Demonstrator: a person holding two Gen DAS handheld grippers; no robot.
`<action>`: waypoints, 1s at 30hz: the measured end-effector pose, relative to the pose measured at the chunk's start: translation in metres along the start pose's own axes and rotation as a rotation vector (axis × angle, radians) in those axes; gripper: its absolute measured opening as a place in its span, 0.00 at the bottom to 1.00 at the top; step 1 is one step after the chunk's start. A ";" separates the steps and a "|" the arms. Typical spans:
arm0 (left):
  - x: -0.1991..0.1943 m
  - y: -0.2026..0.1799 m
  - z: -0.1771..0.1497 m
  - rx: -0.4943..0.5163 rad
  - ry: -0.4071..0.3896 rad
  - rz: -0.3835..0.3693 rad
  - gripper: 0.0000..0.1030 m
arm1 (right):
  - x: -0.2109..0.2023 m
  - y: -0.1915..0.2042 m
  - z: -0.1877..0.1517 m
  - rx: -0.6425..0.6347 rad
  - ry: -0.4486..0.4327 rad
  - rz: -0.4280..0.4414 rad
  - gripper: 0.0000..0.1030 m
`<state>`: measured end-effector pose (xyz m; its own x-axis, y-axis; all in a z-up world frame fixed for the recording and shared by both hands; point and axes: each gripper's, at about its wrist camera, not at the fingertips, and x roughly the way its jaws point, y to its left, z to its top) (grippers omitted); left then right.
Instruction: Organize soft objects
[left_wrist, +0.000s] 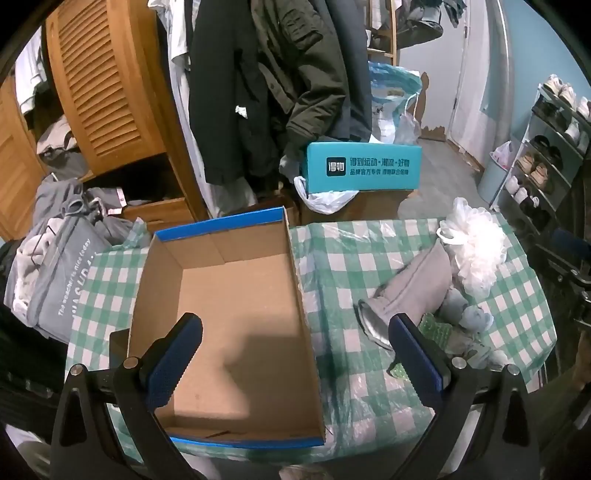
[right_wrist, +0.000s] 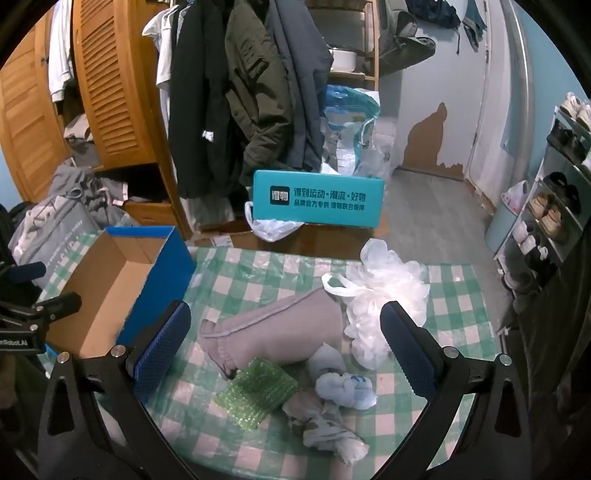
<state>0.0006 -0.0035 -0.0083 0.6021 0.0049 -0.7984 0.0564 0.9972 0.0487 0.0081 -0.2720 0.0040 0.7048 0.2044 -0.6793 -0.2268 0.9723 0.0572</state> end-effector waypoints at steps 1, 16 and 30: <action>0.000 0.000 0.000 0.000 0.000 0.000 0.99 | 0.000 0.000 0.000 0.001 0.000 -0.001 0.98; 0.000 -0.001 0.000 -0.002 -0.006 -0.003 0.99 | 0.000 0.004 -0.001 -0.003 0.000 -0.001 0.98; -0.002 -0.002 0.000 -0.003 -0.003 -0.005 0.99 | 0.002 0.007 -0.001 -0.004 0.002 -0.003 0.98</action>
<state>-0.0004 -0.0056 -0.0070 0.6041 0.0000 -0.7969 0.0572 0.9974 0.0434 0.0078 -0.2644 0.0024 0.7044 0.2011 -0.6807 -0.2272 0.9725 0.0523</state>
